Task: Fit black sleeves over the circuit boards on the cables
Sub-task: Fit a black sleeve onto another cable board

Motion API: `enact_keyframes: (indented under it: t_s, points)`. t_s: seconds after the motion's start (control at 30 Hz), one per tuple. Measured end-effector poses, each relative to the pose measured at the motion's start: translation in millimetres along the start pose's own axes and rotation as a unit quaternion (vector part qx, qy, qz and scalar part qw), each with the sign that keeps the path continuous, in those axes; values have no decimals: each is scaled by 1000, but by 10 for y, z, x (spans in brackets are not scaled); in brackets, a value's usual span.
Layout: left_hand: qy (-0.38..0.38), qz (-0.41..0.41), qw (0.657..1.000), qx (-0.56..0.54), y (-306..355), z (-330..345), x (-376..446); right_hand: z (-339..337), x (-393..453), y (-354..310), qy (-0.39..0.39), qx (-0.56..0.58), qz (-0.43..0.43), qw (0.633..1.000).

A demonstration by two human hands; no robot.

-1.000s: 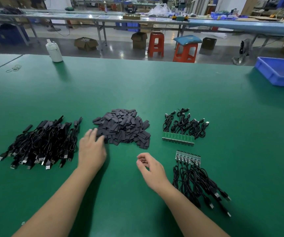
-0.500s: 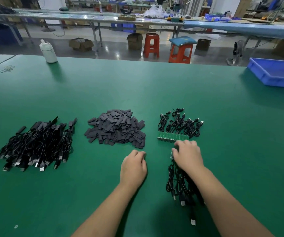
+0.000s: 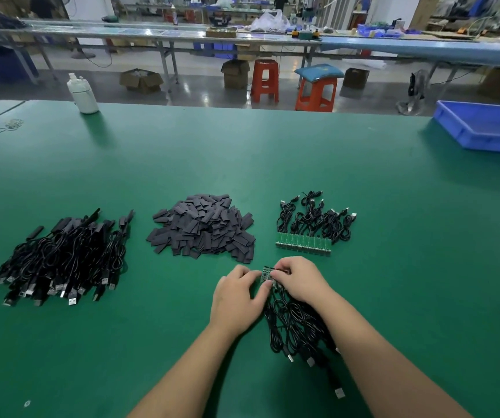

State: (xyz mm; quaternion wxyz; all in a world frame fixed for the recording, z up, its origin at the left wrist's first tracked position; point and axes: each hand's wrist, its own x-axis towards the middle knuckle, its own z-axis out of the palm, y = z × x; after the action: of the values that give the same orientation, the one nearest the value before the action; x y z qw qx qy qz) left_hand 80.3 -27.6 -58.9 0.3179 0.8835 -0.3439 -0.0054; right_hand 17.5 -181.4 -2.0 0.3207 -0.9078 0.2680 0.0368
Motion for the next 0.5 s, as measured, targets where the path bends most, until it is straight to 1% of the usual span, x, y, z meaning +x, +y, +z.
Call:
enact_keyframes:
  t_s: [0.1,0.27,0.5]
  points:
    - [2,-22,999,-25,-17,2,23,43,8,-77,-3,-4,-19,1000]
    - [-4,-51,996,-76,-38,-14,42,75,1,-108,13,-37,-17,999]
    - [0,-70,993,-91,-50,-13,61,97,-30,-175,26,-52,-18,998]
